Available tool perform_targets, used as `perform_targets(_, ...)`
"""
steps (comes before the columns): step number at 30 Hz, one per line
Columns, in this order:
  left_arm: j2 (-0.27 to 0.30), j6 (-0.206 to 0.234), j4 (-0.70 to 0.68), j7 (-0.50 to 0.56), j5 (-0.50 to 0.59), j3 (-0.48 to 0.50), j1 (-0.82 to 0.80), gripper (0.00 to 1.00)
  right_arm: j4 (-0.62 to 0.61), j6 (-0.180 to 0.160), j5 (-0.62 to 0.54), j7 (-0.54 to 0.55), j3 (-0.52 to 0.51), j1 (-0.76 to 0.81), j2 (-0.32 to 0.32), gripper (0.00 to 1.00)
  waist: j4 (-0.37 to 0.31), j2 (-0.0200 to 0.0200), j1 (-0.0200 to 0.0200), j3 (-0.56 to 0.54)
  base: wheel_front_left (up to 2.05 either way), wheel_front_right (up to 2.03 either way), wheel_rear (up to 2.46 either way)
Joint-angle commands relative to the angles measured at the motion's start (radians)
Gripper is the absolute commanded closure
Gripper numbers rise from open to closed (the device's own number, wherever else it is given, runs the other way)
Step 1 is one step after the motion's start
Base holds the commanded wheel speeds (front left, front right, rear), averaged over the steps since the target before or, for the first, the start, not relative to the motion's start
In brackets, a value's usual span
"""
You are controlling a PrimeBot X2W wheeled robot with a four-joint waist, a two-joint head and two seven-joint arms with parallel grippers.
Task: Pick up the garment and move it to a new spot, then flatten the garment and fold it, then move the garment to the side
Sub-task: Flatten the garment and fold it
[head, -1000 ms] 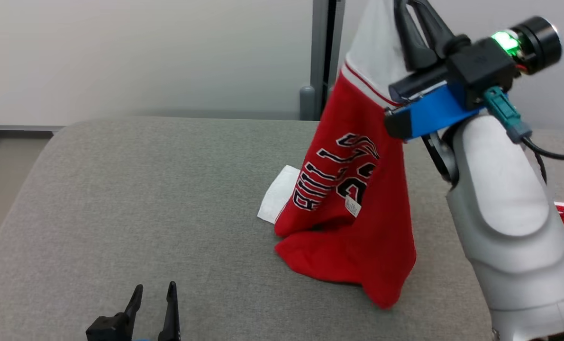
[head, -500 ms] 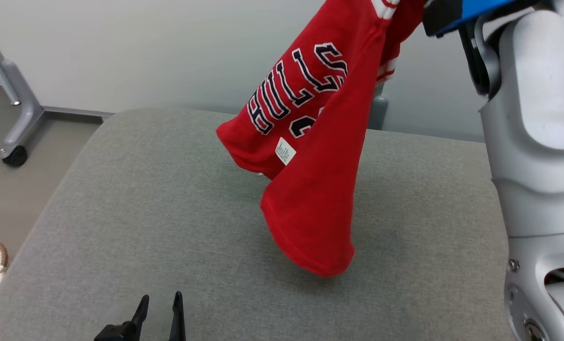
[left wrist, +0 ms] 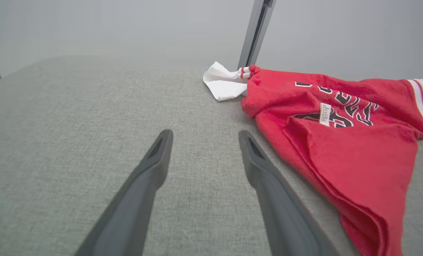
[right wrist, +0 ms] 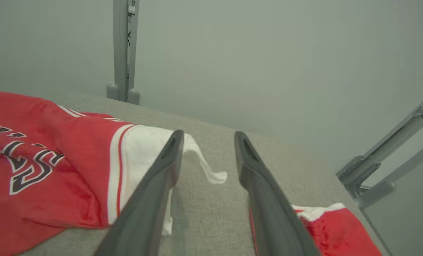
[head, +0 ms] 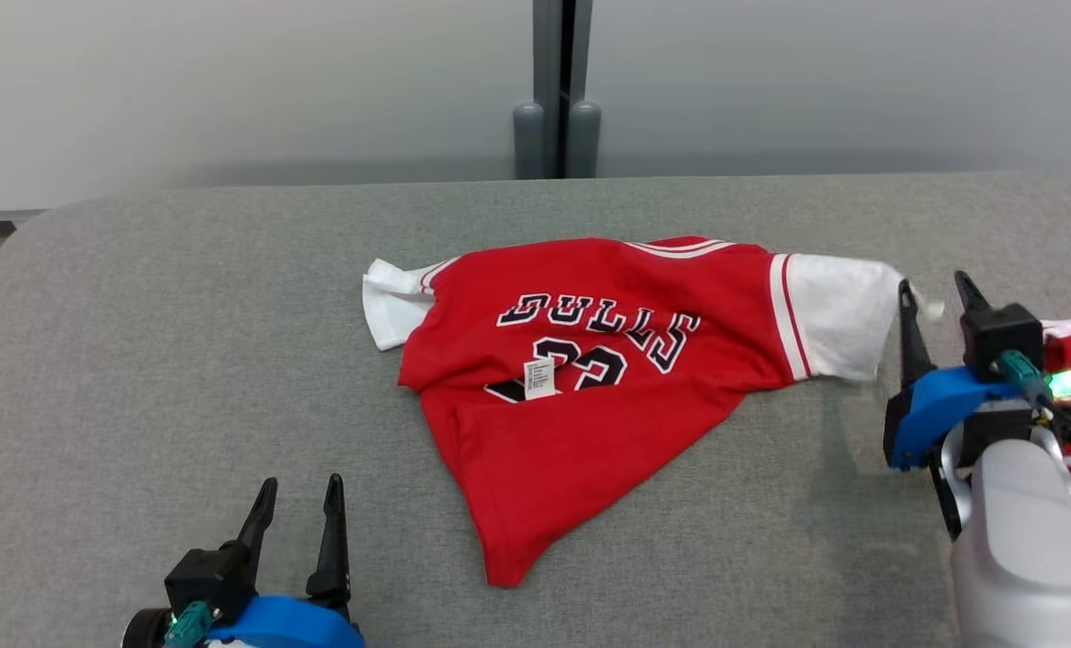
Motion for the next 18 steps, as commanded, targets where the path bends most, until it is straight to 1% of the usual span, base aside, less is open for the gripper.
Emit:
perform_targets(1,-0.001,-0.006,-0.005,-0.002,0.005,-0.004,-0.021,0.0,0.003,0.0,0.034,-0.006,0.002,0.03,-0.003,0.0,-0.012,0.0,-0.0002,0.006,0.0,0.0,0.0)
perform_targets(4,0.0,-0.01,-0.007,-0.002,-0.006,-0.03,-0.044,0.0,-0.011,0.0,0.12,-0.008,0.041,0.077,-0.001,0.0,-0.041,0.0,-0.0002,0.016,0.0,0.0,0.0)
perform_targets(8,0.014,-0.007,0.007,-0.002,-0.071,-0.122,-0.08,0.0,-0.066,0.0,0.23,-0.008,0.129,0.129,-0.002,0.0,-0.079,0.0,-0.0002,0.029,0.0,0.0,0.0)
perform_targets(12,0.039,-0.007,0.04,-0.002,-0.167,-0.208,-0.126,0.0,-0.12,0.0,0.291,-0.008,0.207,0.151,-0.002,0.0,-0.113,0.0,-0.0002,0.045,0.0,0.0,0.0)
perform_targets(14,0.056,-0.007,0.058,-0.002,-0.212,-0.233,-0.145,0.0,-0.141,0.0,0.312,-0.008,0.234,0.162,-0.002,0.0,-0.125,0.0,-0.0002,0.052,0.0,0.0,0.0)
perform_targets(18,0.085,-0.007,0.103,-0.002,-0.261,-0.268,-0.183,0.0,-0.172,0.0,0.339,-0.008,0.274,0.172,-0.002,0.0,-0.145,0.0,-0.0002,0.064,0.0,0.0,0.0)
